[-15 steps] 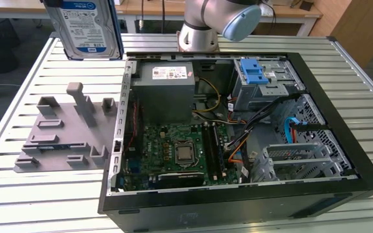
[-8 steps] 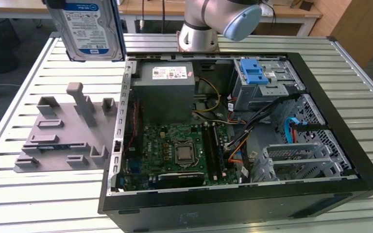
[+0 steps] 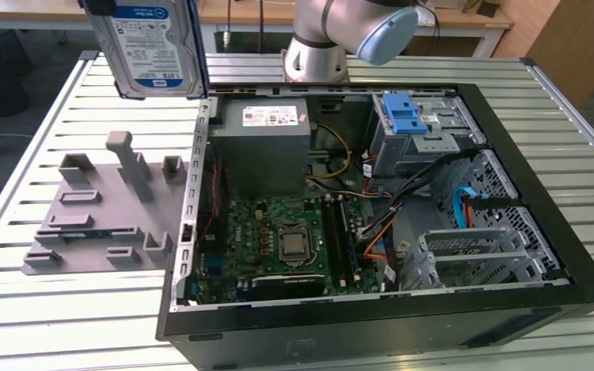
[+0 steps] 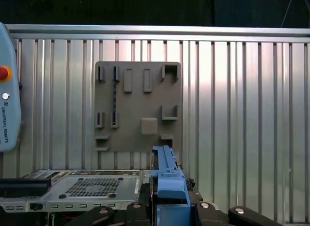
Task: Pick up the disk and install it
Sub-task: 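Pick up the disk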
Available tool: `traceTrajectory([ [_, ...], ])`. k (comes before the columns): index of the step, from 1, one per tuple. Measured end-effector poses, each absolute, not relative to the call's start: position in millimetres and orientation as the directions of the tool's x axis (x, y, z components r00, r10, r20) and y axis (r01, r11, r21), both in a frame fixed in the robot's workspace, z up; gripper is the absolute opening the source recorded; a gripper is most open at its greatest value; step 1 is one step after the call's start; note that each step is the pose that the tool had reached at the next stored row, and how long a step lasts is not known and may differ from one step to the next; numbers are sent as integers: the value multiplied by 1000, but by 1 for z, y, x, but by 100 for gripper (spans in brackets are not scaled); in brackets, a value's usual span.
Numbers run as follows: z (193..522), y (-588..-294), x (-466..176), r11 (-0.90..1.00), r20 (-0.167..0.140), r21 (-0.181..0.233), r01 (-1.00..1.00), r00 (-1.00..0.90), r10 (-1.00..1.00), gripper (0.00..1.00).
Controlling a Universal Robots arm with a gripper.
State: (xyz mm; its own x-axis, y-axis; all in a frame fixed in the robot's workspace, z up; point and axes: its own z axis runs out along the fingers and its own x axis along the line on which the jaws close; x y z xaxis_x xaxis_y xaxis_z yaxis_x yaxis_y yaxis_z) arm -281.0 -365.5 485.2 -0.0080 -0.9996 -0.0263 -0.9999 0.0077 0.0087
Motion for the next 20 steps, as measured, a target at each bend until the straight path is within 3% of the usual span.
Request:
traceTrajectory([
  [20, 485, -367, -258, 8, -26, 9, -1000, -8, -1000, 36],
])
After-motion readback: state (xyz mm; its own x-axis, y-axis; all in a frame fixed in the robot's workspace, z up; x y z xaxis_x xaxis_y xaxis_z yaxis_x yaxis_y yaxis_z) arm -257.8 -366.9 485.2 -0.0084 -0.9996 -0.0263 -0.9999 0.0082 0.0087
